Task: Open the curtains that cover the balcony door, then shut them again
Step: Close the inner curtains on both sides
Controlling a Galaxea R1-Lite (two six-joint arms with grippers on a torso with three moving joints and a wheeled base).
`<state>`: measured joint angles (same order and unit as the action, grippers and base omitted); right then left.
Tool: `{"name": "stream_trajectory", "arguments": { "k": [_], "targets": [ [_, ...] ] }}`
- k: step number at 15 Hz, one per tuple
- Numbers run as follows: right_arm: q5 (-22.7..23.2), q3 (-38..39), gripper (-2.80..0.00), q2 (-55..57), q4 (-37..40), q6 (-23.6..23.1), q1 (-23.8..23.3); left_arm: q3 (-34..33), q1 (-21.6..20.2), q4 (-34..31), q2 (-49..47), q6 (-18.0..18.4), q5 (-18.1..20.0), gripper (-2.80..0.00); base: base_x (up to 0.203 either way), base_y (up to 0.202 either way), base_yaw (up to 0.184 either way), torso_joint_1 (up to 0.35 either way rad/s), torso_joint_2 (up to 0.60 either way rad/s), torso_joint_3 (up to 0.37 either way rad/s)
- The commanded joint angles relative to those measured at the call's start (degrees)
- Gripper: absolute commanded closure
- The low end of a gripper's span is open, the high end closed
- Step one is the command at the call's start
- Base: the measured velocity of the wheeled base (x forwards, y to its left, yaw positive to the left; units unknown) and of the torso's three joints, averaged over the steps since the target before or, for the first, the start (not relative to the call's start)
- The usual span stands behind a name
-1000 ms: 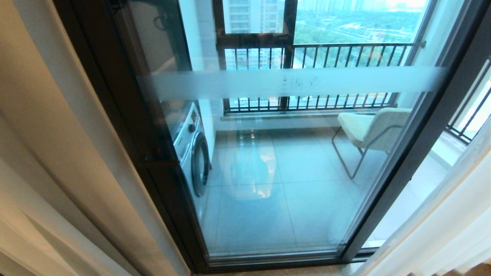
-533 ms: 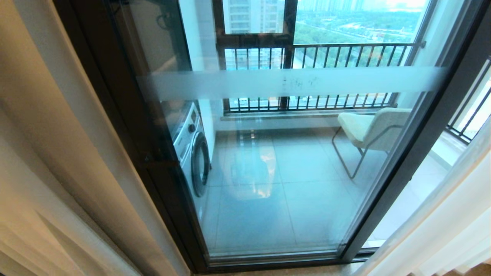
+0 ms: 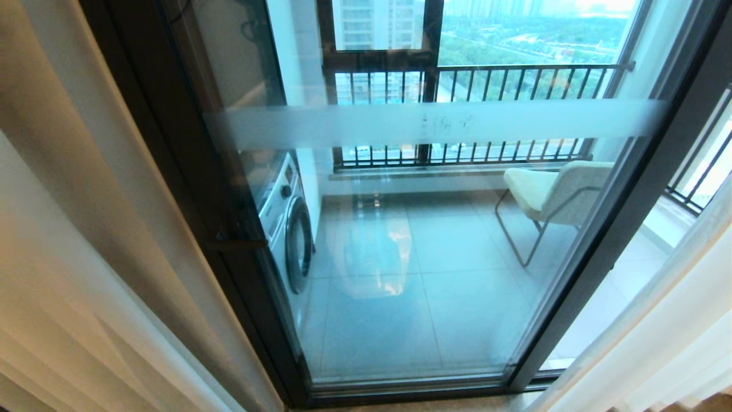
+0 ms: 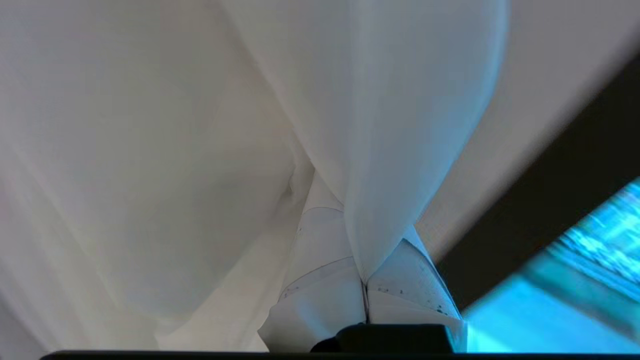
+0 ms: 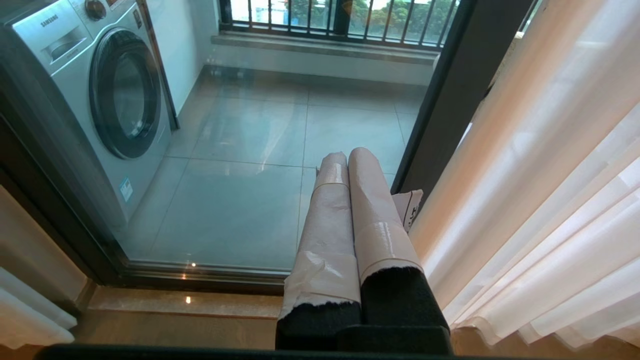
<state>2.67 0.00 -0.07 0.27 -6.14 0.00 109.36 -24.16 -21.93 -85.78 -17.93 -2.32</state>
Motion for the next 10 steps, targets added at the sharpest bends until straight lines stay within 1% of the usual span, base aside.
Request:
{"name": "stream_trajectory", "arguments": {
  "k": [1,4,6,7,10],
  "targets": [
    [0.1,0.0,0.00,0.1,0.0,0.0,0.0,-3.2,4.7,-0.1,2.9,0.0,0.2,0.00,0.000,0.000,0.000,0.000,0.00,0.000],
    [0.1,0.0,0.00,0.1,0.0,-0.1,0.0,-4.8,11.8,0.0,4.8,-0.2,0.3,0.00,0.000,0.000,0.000,0.000,0.00,0.000],
    [0.1,0.0,0.00,0.1,0.0,0.0,0.0,-4.8,15.0,0.0,5.0,-0.1,0.2,0.00,0.000,0.000,0.000,0.000,0.00,0.000],
    [0.1,0.0,0.00,0.1,0.0,-0.1,0.0,-4.8,16.3,0.0,5.0,0.3,0.2,0.00,0.000,0.000,0.000,0.000,0.00,0.000],
    [0.1,0.0,0.00,0.1,0.0,-0.1,0.0,-4.7,18.0,0.0,5.0,0.3,-0.1,0.00,0.000,0.000,0.000,0.000,0.00,0.000]
  ]
}}
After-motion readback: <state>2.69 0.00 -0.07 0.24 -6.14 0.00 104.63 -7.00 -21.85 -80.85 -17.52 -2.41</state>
